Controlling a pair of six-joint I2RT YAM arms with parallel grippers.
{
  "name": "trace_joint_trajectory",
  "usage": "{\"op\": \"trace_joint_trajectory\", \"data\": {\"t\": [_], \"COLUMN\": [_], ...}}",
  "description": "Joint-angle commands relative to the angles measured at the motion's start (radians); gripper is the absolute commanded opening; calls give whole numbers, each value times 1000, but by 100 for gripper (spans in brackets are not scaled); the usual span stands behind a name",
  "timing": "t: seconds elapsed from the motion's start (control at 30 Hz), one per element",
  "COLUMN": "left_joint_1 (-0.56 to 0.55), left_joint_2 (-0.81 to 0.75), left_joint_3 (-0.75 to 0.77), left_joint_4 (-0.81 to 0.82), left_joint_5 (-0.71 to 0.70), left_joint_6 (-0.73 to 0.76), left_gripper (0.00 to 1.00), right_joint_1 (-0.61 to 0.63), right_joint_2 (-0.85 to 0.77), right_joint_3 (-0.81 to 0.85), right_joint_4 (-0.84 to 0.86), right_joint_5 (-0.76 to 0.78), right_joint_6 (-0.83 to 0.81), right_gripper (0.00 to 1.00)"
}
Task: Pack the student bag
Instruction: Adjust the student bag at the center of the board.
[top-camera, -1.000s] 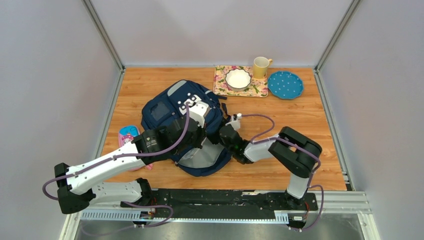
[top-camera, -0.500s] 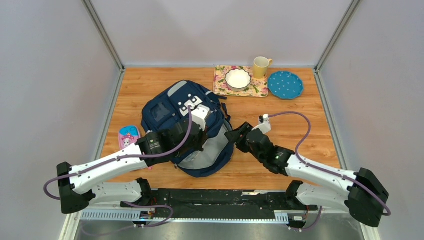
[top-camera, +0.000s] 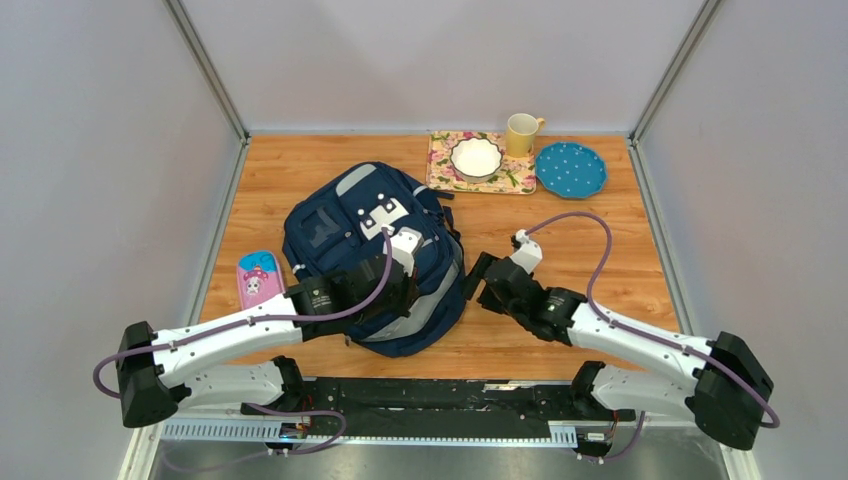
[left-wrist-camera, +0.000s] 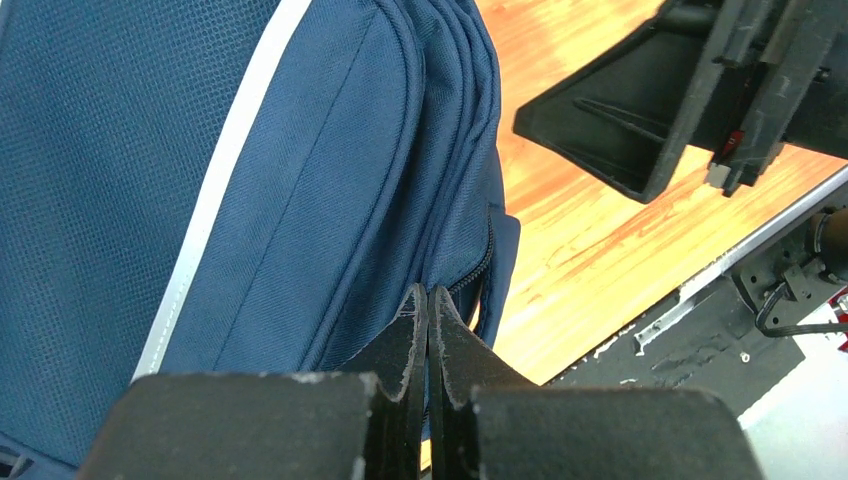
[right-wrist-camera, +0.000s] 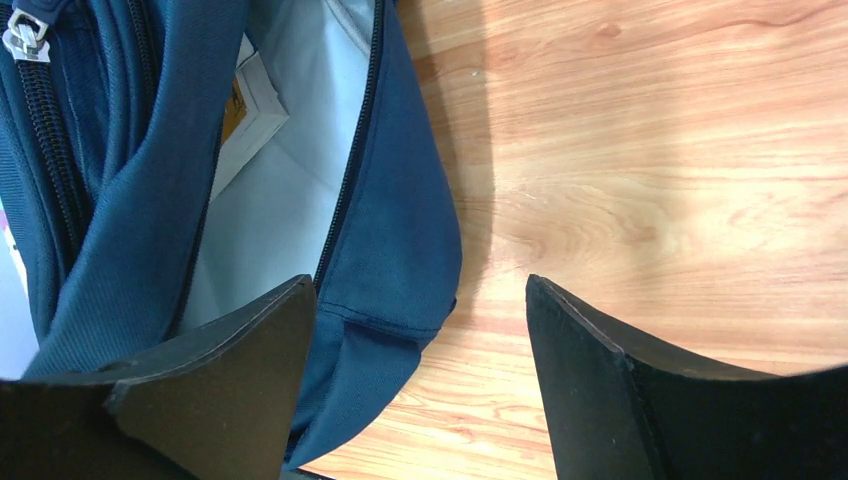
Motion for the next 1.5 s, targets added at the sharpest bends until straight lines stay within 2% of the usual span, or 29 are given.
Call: {"op": "trace_joint_trajectory", "data": {"t": [0.0, 0.27, 0.37, 0.47, 0.57, 0.6, 0.63, 0.67, 0.7, 0.73, 0.77, 0.8, 0.87, 0.97, 1.07, 1.1, 1.13, 1.17, 1.23, 1.27, 1.33, 1.47], "left_joint_1": [0, 0, 0, 0, 0, 0, 0, 0, 0, 0, 0, 0, 0, 0, 0, 0, 0, 0, 0, -2, 0, 0], "left_joint_2": [-18, -18, -15, -13, -11, -13, -13, -11, -8, 2, 14, 27, 85, 124, 55, 27, -28, -57, -112, -125, -162, -222], "left_joint_3": [-21, -30, -33, -35, -36, -38, -45, -52, -56, -73, -84, -97, -85, -21, -24, -36, -41, -42, -29, -19, 1, -65], "left_joint_4": [52, 72, 75, 74, 77, 80, 94, 104, 115, 142, 170, 198, 203, 120, 84, 84, 81, 77, 33, 3, -76, -181], "left_joint_5": [-4, -7, -5, -13, -22, -25, -31, -36, -38, -25, -3, 27, 82, 87, 9, -7, -40, -53, -96, -116, -163, -243], "left_joint_6": [-26, -22, -16, -13, -11, -11, -10, -11, -14, -23, -22, -19, -23, -22, -30, -23, -17, -11, 4, 3, -14, -109], "left_gripper": [0, 0, 0, 0, 0, 0, 0, 0, 0, 8, 14, 25, 36, 42, 48, 54, 58, 61, 68, 69, 69, 72], "right_joint_1": [-1, -3, -12, -18, -18, -18, -18, -18, -18, -18, -18, -18, -18, -18, -18, -18, -18, -16, -18, -18, -19, -19], "right_joint_2": [84, 261, 330, 356, 316, 301, 264, 246, 229, 198, 183, 157, 130, 86, 46, 25, 15, 5, -35, -52, -116, -231], "right_joint_3": [88, 146, 177, 177, 134, 117, 102, 68, 53, 33, 2, -18, -64, -98, -113, -119, -121, -121, -113, -113, -112, -109], "right_joint_4": [46, 117, 101, 98, 98, 101, 110, 115, 120, 129, 133, 141, 149, 149, 124, 115, 109, 101, 68, 52, 18, -29], "right_joint_5": [-51, -54, -33, -34, -24, -18, -18, -21, -33, -42, -51, -76, -88, -67, -39, -34, -25, -15, -1, 25, 48, 64], "right_joint_6": [-33, 25, 27, 21, 27, 28, 34, 36, 38, 44, 54, 62, 88, 93, 88, 82, 81, 81, 68, 68, 59, 32], "right_gripper": [80, 80, 76, 61, 48, 34, 27, 13, 6, 1, 0, 0, 0, 0, 0, 1, 9, 33, 48, 62, 68, 70]}}
